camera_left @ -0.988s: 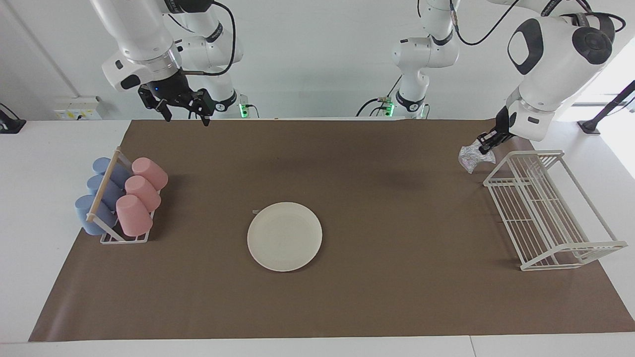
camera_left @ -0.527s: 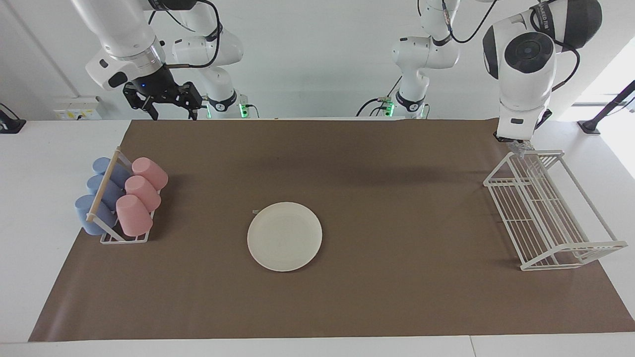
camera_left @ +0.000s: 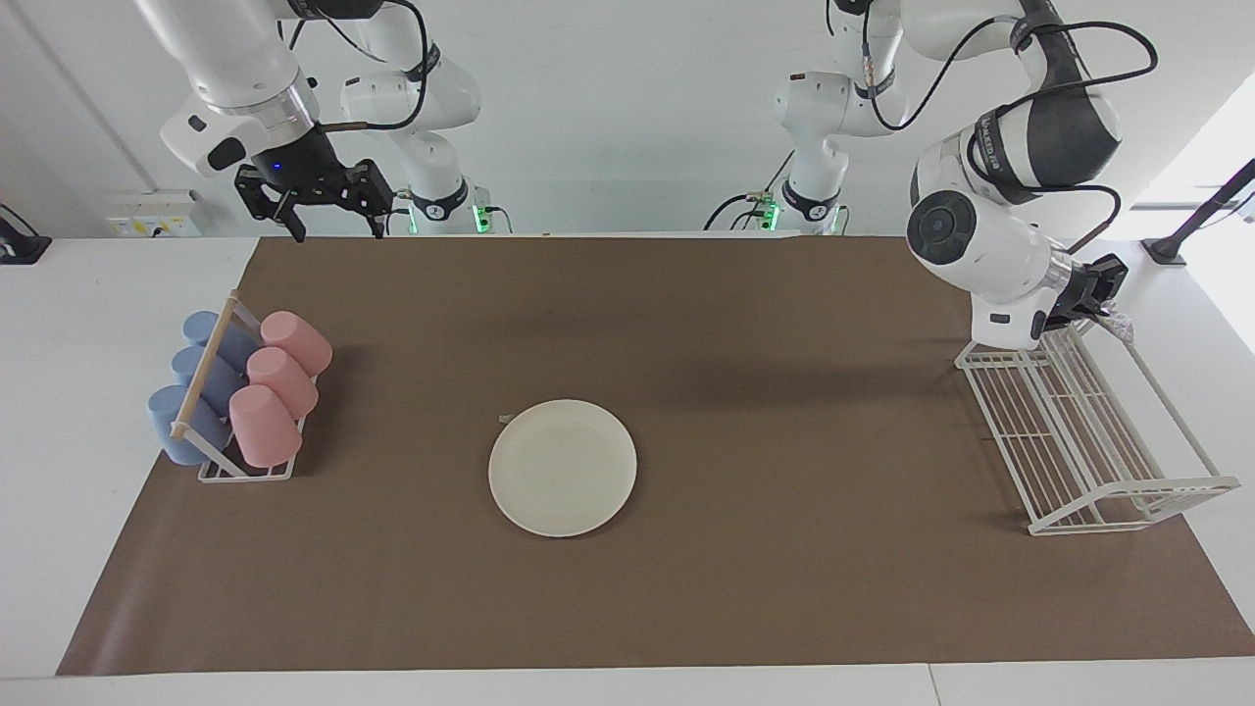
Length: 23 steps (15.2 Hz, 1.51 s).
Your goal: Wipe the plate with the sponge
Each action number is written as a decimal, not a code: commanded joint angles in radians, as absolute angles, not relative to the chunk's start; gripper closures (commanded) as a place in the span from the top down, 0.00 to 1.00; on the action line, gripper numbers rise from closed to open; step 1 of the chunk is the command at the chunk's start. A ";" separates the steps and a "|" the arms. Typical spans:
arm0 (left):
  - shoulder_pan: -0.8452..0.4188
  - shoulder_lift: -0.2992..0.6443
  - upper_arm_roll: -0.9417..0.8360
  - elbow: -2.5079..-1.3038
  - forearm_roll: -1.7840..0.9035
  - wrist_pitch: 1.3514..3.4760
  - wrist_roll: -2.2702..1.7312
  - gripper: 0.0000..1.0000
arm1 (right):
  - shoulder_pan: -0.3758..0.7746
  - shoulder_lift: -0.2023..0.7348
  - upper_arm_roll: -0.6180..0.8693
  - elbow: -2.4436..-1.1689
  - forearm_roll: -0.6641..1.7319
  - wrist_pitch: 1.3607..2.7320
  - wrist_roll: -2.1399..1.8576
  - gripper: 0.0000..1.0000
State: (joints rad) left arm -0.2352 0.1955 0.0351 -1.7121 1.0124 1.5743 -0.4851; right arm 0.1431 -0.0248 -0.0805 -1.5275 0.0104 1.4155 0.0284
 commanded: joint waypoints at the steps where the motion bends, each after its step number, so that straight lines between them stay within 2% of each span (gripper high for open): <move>1: -0.253 0.183 0.041 -1.859 1.126 1.643 -0.685 0.00 | 0.077 -0.051 -0.068 -1.568 -0.003 1.437 -0.018 1.00; 7: -0.305 0.183 0.041 -1.993 1.150 1.663 -0.893 0.00 | 0.022 -0.054 -0.034 -1.584 -0.002 1.433 -0.101 1.00; 15: -0.299 0.184 0.040 -2.023 1.198 1.703 -0.899 0.00 | 0.018 -0.048 -0.041 -1.569 0.005 1.428 -0.092 1.00; 17: -0.296 0.183 0.038 -2.008 1.197 1.707 -0.891 0.99 | 0.017 -0.048 -0.043 -1.568 0.006 1.436 -0.086 1.00; 23: -0.288 0.179 0.038 -1.968 1.161 1.723 -0.873 1.00 | 0.017 -0.046 -0.044 -1.568 0.000 1.472 -0.029 1.00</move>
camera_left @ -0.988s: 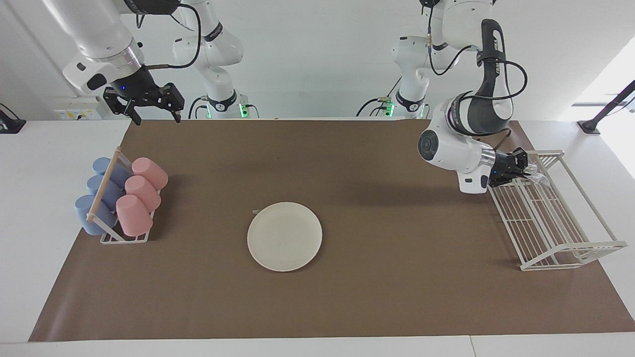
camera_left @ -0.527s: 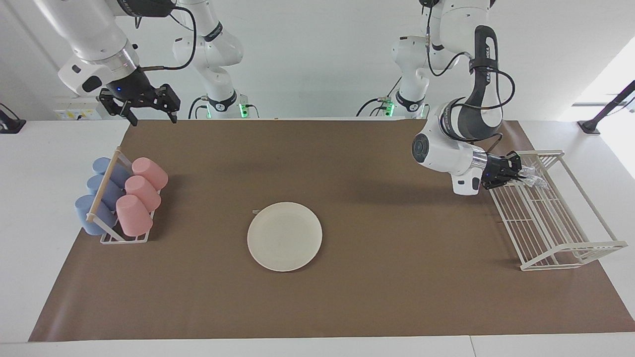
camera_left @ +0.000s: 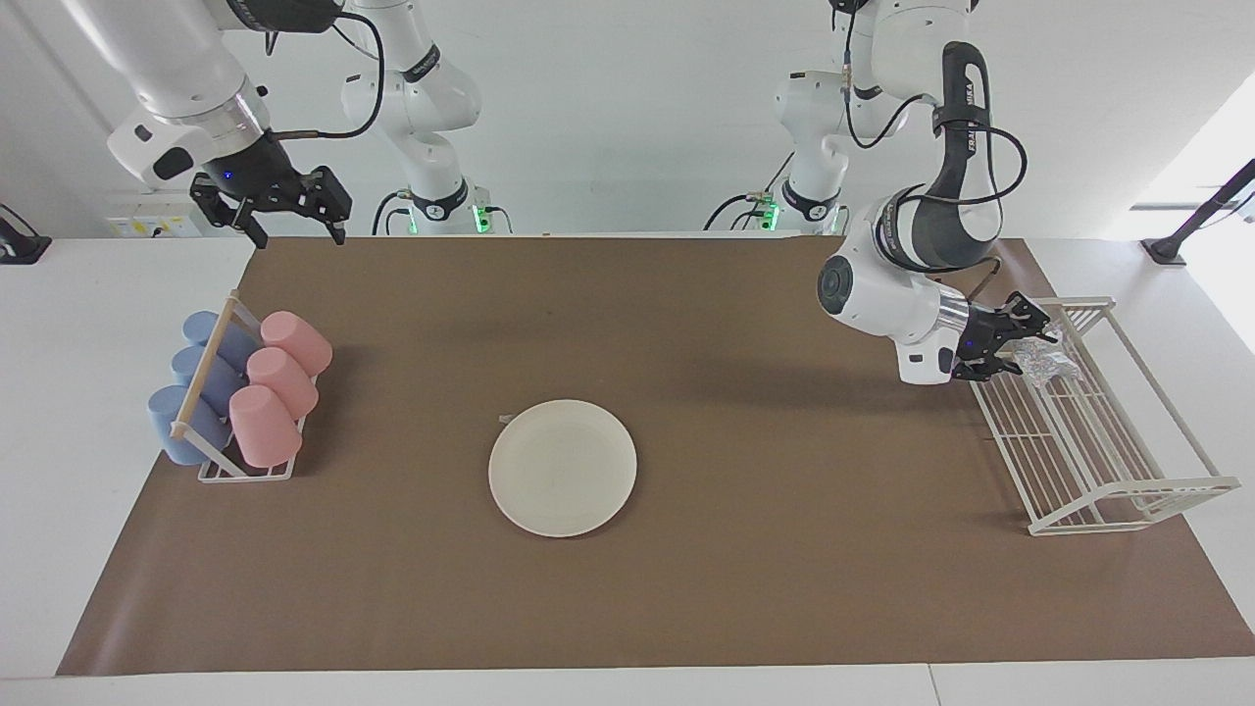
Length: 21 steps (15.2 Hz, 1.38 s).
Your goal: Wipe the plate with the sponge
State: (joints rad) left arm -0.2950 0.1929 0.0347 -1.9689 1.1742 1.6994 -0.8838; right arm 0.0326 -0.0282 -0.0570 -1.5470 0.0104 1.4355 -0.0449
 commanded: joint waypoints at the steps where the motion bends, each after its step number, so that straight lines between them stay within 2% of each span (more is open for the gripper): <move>1: -0.287 0.178 0.038 -1.951 1.145 1.723 -0.870 1.00 | 0.017 -0.048 -0.043 -1.568 0.000 1.476 -0.029 1.00; 7: -0.269 0.170 0.044 -1.827 1.002 1.704 -0.756 1.00 | 0.020 -0.048 -0.043 -1.568 0.000 1.473 -0.029 1.00; 12: -0.236 0.169 0.052 -1.646 0.789 1.635 -0.571 1.00 | 0.020 -0.048 -0.040 -1.568 -0.002 1.474 -0.026 1.00; 15: -0.177 0.094 0.057 -1.594 0.591 1.606 -0.400 1.00 | 0.021 -0.048 -0.040 -1.568 0.000 1.473 -0.025 1.00; 21: -0.060 -0.024 0.060 -1.594 0.224 1.517 -0.161 1.00 | 0.023 -0.046 -0.040 -1.568 0.000 1.474 -0.025 1.00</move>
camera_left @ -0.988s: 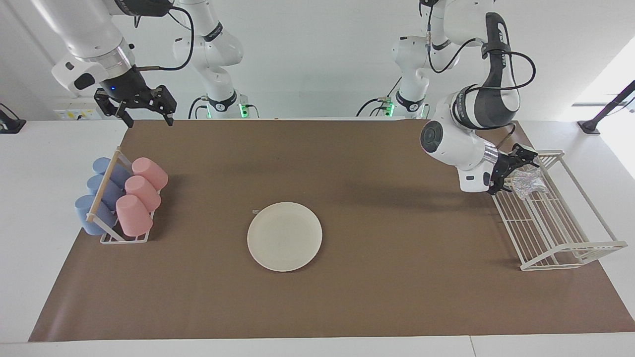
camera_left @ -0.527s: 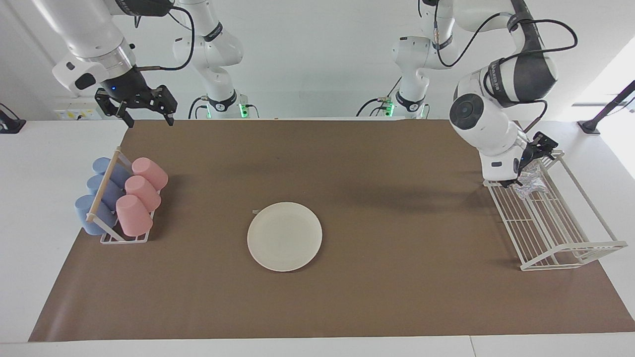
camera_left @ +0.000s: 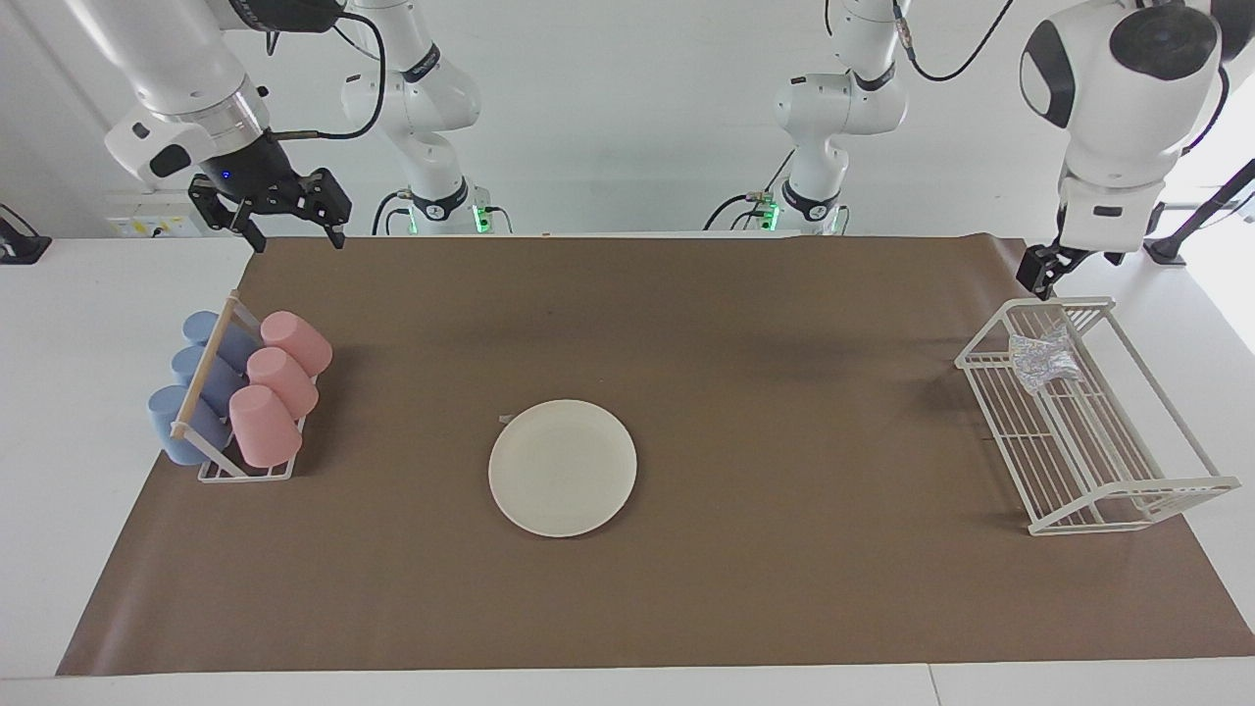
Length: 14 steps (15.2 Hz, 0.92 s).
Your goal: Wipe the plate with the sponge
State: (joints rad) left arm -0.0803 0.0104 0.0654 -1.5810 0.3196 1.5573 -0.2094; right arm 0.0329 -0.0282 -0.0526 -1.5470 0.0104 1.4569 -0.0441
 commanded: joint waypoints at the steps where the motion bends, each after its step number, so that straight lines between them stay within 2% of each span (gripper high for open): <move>1: -0.049 -0.040 0.060 -1.601 0.177 1.491 -0.140 1.00 | 0.025 -0.046 -0.040 -1.568 0.000 1.474 -0.023 1.00; 3: -0.040 -0.080 0.060 -1.649 0.085 1.454 -0.112 1.00 | 0.025 -0.046 -0.040 -1.568 0.000 1.474 -0.023 1.00; 7: -0.020 -0.173 0.057 -1.799 -0.015 1.532 -0.098 1.00 | 0.025 -0.048 -0.040 -1.568 0.000 1.474 -0.023 1.00; 9: -0.034 -0.141 0.063 -1.778 -0.018 1.574 -0.109 1.00 | 0.025 -0.046 -0.040 -1.568 0.000 1.474 -0.023 1.00; 14: -0.097 -0.009 0.117 -1.545 -0.034 1.468 -0.155 1.00 | 0.025 -0.046 -0.040 -1.568 0.000 1.474 -0.023 1.00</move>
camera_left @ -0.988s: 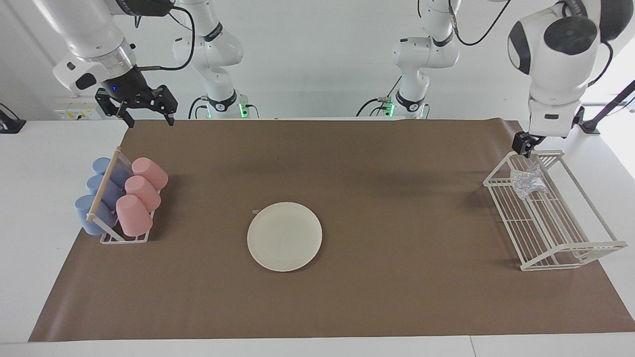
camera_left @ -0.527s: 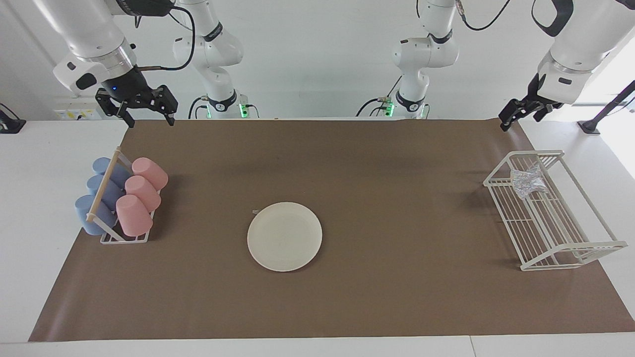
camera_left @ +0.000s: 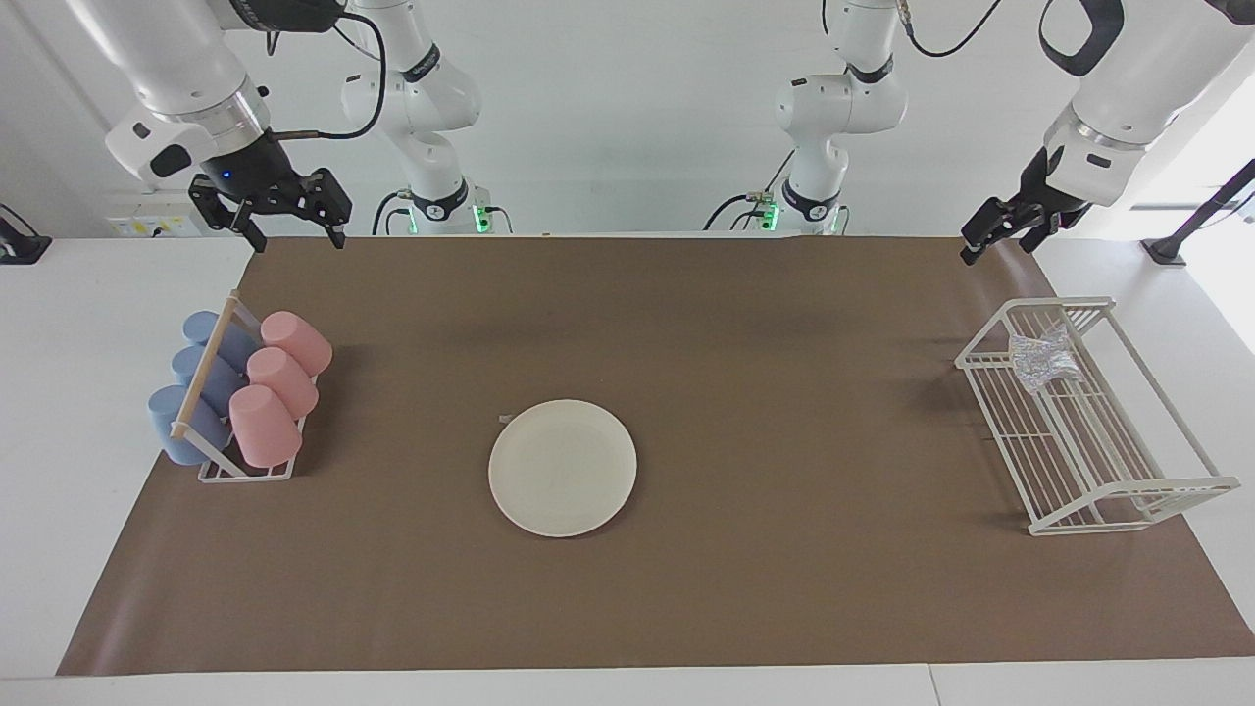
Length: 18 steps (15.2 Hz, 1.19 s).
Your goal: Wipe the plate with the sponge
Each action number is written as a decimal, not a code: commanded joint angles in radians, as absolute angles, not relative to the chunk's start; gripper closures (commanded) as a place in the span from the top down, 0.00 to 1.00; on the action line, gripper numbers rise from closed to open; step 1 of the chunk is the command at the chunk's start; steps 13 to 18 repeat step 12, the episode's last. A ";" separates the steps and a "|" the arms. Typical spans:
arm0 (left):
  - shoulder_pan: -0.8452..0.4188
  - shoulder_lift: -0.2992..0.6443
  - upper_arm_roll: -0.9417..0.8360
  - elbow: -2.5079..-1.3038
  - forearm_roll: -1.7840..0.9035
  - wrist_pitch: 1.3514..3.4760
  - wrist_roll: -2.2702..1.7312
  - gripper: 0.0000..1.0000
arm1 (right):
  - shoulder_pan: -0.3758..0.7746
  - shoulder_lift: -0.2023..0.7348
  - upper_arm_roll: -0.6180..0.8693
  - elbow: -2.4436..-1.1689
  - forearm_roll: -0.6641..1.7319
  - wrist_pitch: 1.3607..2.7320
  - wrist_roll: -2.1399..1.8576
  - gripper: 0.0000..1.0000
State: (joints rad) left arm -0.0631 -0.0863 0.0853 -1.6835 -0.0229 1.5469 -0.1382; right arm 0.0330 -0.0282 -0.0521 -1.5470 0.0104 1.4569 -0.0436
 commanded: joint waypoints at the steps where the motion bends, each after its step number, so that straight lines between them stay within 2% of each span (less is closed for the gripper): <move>1: -0.097 -0.014 0.115 -1.545 -0.035 1.467 -0.153 1.00 | 0.025 -0.048 -0.040 -1.568 0.000 1.474 -0.021 1.00; 5: -0.095 -0.064 0.095 -1.652 -0.037 1.477 -0.147 1.00 | 0.025 -0.046 -0.040 -1.568 0.000 1.474 -0.021 1.00; 18: -0.081 -0.075 0.080 -1.647 -0.035 1.523 -0.137 1.00 | 0.025 -0.046 -0.040 -1.568 0.000 1.474 -0.023 1.00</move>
